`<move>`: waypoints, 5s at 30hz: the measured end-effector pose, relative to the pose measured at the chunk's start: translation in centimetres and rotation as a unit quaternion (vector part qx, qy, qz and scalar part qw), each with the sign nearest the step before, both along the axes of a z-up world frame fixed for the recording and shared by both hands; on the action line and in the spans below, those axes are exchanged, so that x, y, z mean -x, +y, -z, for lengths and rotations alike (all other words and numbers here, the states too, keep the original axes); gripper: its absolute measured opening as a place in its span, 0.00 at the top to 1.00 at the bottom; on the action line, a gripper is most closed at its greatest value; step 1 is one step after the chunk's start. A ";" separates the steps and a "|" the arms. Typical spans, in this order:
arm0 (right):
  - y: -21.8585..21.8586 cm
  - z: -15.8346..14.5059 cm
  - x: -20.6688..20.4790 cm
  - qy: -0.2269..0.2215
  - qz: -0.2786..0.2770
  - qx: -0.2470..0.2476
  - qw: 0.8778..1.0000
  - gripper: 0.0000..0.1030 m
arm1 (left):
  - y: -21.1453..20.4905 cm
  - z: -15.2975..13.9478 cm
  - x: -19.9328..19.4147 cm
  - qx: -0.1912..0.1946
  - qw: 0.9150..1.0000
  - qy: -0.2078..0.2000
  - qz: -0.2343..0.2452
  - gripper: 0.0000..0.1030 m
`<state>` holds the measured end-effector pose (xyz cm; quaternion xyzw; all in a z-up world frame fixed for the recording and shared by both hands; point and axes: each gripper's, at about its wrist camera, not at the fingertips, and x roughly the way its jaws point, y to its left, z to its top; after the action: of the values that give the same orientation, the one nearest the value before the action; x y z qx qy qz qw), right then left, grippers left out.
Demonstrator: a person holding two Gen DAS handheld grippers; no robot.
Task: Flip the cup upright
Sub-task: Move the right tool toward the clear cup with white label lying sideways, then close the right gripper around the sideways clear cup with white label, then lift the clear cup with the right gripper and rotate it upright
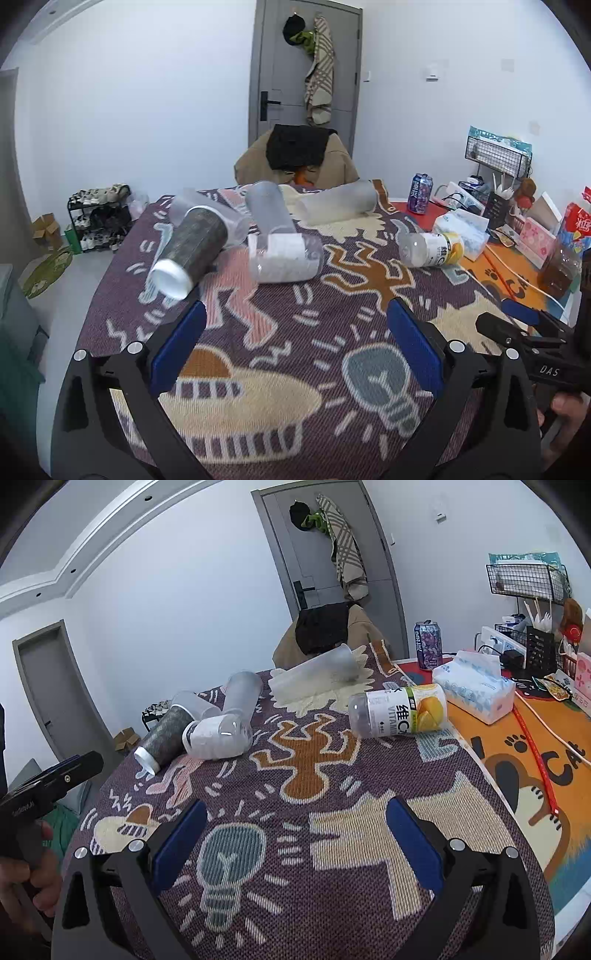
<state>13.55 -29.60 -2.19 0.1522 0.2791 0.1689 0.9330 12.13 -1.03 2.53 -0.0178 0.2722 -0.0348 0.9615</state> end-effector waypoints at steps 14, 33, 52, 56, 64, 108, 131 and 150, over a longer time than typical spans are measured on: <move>-1.5 -1.1 -5.2 0.022 0.015 -0.020 0.999 0.07 | -1.1 -1.8 -7.6 0.014 0.999 0.037 0.035 0.06; -2.0 -0.8 -10.0 0.043 0.027 -0.021 0.999 0.07 | 1.2 1.5 -16.2 0.045 0.992 0.117 -0.001 0.07; 9.6 -5.2 -16.1 -0.001 -0.177 0.135 0.975 0.08 | 7.4 2.5 -14.7 0.145 0.982 0.106 -0.058 0.10; 13.2 -4.8 -17.2 -0.009 -0.218 0.174 0.960 0.08 | 8.7 2.8 -14.9 0.153 0.980 0.111 -0.063 0.13; 18.6 -2.8 -19.8 -0.006 -0.293 0.242 0.925 0.09 | 10.8 3.0 -14.5 0.156 0.979 0.108 -0.076 0.14; 11.3 -3.3 -7.6 0.068 -0.238 0.139 0.959 0.31 | 8.5 1.9 -4.3 0.138 0.983 0.109 -0.051 0.06; 9.3 3.2 -2.0 0.157 -0.073 0.051 0.983 0.30 | 5.3 2.8 -0.6 0.079 0.988 0.133 -0.018 0.06; 3.4 -0.4 0.6 0.082 -0.081 -0.031 0.993 0.07 | 3.5 2.9 -3.2 0.153 0.975 0.161 0.026 0.06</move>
<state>12.93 -26.22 -1.83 0.1709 0.3607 0.2393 0.8851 15.38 2.51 -0.32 -0.1627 0.4151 -0.0973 0.8898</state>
